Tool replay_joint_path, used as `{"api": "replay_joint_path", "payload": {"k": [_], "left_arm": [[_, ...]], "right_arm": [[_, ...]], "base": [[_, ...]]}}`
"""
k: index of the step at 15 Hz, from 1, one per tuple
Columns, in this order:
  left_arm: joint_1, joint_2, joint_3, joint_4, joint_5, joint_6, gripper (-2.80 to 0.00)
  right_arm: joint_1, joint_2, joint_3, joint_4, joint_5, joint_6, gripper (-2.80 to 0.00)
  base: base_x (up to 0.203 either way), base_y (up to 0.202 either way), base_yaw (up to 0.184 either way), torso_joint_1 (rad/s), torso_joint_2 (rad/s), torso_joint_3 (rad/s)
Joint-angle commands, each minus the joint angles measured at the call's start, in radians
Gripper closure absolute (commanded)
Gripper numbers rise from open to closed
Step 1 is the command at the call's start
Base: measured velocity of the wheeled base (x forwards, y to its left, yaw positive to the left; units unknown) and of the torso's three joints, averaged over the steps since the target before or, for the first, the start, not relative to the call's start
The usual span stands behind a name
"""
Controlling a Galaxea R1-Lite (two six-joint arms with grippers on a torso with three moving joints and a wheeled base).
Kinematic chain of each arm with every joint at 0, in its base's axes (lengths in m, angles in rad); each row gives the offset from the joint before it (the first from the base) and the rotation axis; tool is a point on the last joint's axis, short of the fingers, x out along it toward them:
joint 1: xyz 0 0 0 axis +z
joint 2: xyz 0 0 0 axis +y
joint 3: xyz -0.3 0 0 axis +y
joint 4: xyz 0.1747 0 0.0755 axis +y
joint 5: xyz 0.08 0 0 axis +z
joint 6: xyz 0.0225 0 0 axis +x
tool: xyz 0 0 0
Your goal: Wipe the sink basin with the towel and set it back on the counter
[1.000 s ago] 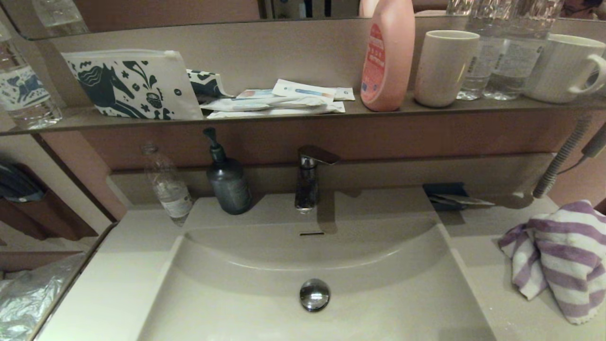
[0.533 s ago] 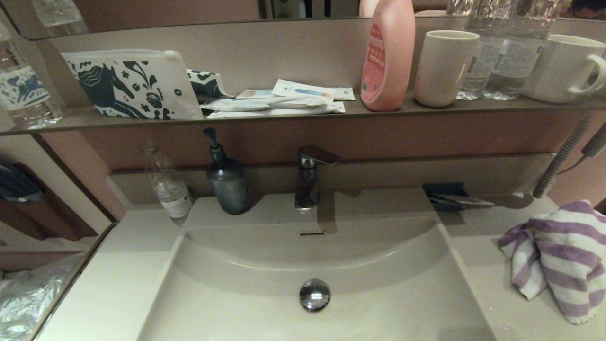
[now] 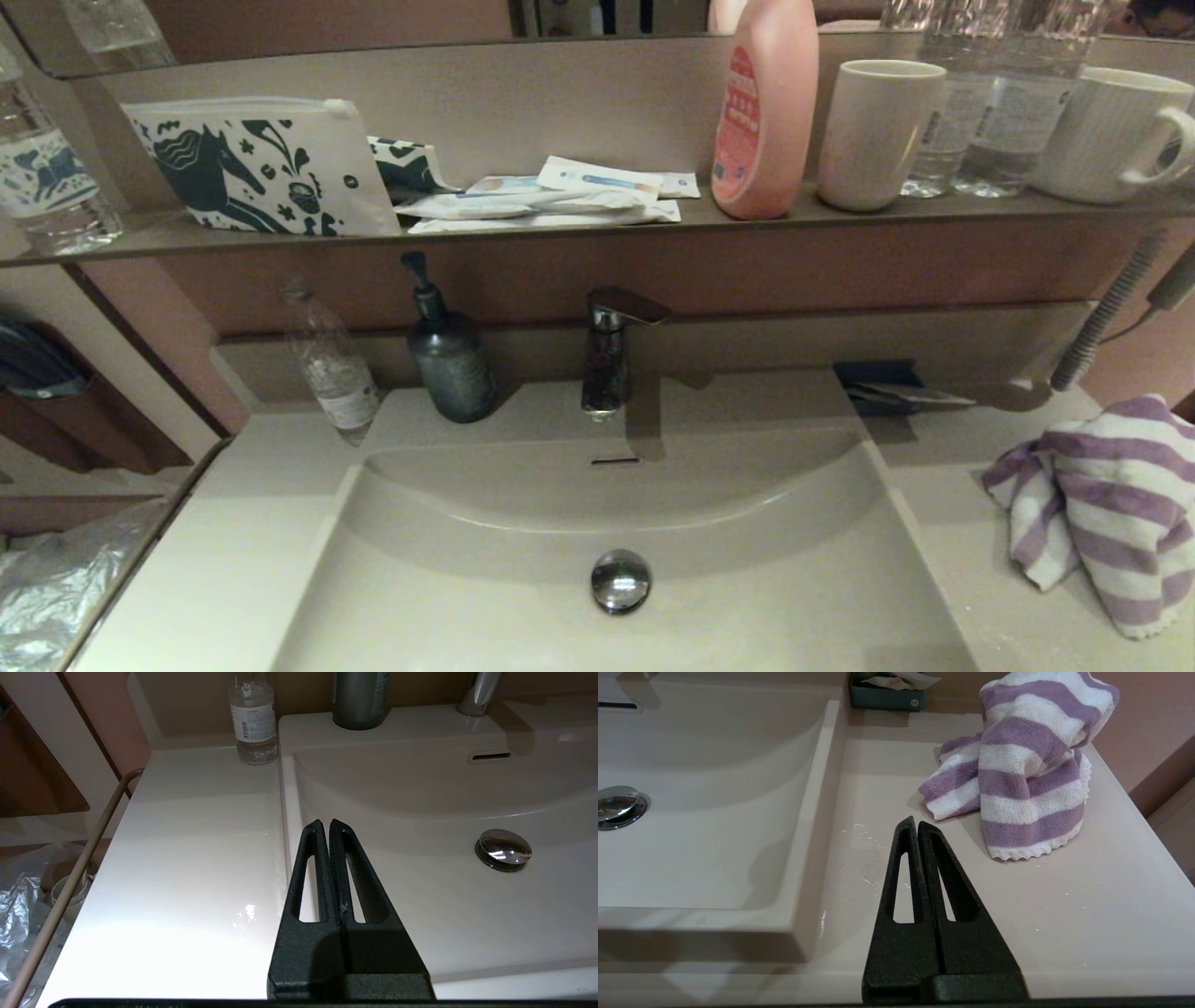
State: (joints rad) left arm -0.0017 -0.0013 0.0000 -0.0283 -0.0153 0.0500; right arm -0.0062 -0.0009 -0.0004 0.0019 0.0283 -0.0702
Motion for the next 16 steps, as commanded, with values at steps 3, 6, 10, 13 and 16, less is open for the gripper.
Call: {"api": "replay_joint_path", "payload": {"k": [3,6,10,13,16], "left_arm": [[0.0,0.001,0.0,-0.001,0.0,0.001,0.0],[0.0,0.001,0.0,-0.001,0.0,0.001,0.0],[0.0,0.001,0.0,-0.001,0.0,0.001,0.0],[0.0,0.001,0.0,-0.001,0.0,0.001,0.0],[0.0,0.001,0.0,-0.001,0.0,0.001,0.0]], "right_arm": [[0.0,0.001,0.0,0.001,0.001,0.004,0.0],[0.0,0.001,0.0,0.0,0.001,0.006,0.0],[0.0,0.001,0.0,0.0,0.001,0.006,0.0],[0.0,0.001,0.0,0.001,0.0,0.006,0.0],[0.0,0.001,0.0,0.001,0.001,0.006,0.0]], "base": [[0.0,0.0,0.0,0.0,0.0,0.0],[0.0,0.0,0.0,0.0,0.0,0.0],[0.0,0.0,0.0,0.0,0.0,0.0],[0.0,0.0,0.0,0.0,0.0,0.0],[0.0,0.0,0.0,0.0,0.0,0.0]]}}
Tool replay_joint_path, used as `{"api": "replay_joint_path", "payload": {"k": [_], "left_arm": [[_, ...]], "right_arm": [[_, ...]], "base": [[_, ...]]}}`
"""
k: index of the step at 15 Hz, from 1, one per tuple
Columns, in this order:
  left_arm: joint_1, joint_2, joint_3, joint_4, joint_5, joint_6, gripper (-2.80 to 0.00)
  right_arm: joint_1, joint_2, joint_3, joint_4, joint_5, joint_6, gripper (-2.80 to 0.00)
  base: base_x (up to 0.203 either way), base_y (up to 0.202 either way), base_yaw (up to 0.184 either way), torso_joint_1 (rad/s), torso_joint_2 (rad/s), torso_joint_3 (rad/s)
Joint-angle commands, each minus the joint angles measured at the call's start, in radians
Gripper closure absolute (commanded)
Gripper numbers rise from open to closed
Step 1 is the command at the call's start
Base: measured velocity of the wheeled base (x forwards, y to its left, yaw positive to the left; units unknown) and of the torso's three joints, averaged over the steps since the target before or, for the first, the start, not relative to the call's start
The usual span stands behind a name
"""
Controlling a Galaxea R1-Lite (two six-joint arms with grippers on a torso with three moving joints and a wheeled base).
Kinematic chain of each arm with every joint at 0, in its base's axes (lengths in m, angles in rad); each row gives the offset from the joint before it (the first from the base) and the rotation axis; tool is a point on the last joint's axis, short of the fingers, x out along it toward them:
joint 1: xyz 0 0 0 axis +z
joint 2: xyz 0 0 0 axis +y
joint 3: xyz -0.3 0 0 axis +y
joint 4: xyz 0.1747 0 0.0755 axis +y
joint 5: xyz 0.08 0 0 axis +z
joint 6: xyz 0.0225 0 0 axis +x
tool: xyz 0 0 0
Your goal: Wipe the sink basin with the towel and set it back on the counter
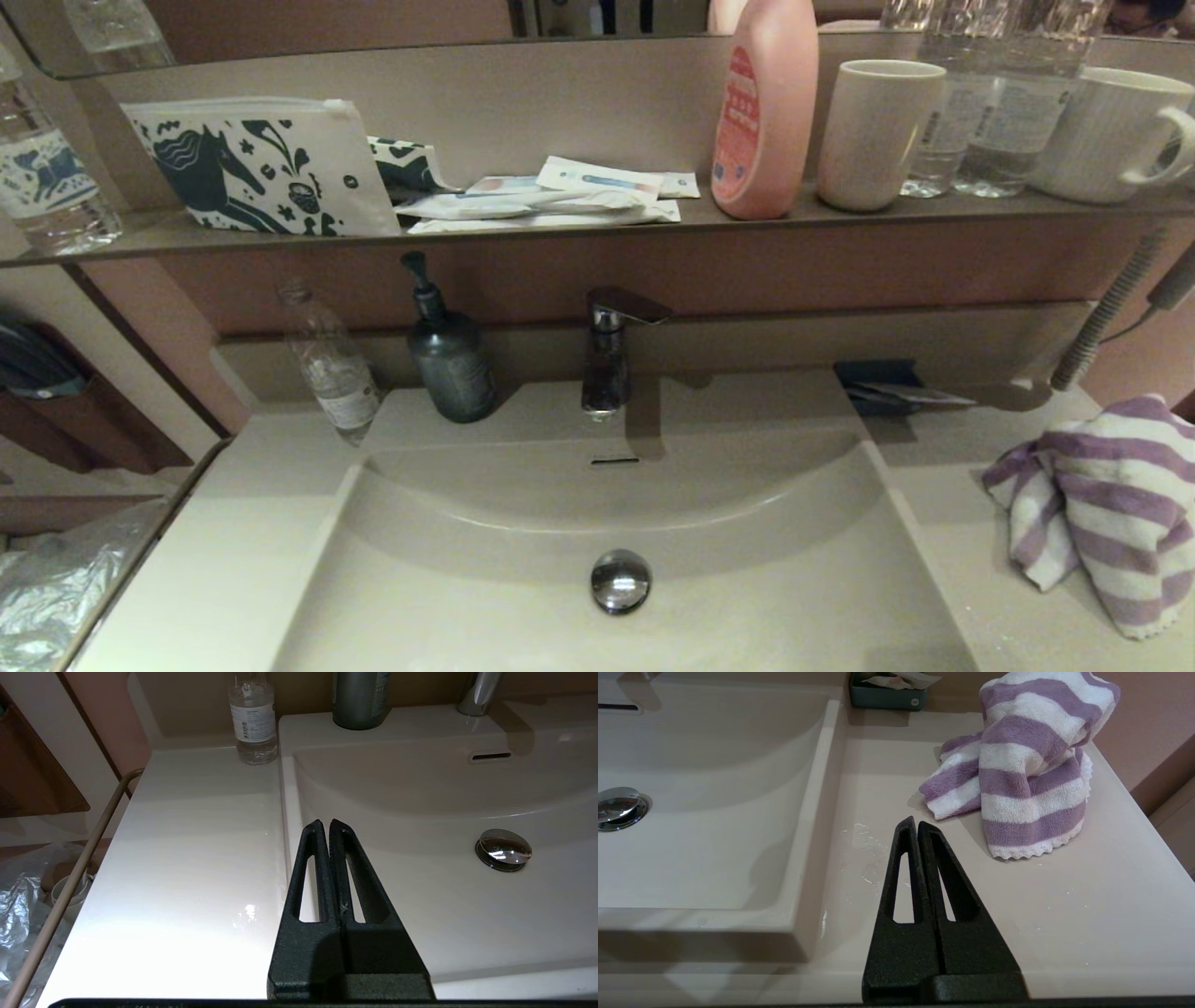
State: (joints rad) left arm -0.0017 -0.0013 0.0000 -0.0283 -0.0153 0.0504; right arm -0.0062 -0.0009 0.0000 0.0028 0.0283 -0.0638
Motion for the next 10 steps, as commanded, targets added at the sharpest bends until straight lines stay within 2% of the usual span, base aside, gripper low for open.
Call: {"api": "replay_joint_path", "payload": {"k": [1,10], "left_arm": [[0.0,0.001,0.0,-0.001,0.0,0.0,0.0],[0.0,0.001,0.0,-0.001,0.0,0.0,0.0]], "right_arm": [[0.0,0.001,0.0,0.0,0.001,-0.001,0.0],[0.0,0.001,0.0,-0.001,0.001,-0.001,0.0]], "base": [[0.0,0.0,0.0,0.0,0.0,0.0],[0.0,0.0,0.0,0.0,0.0,0.0]]}}
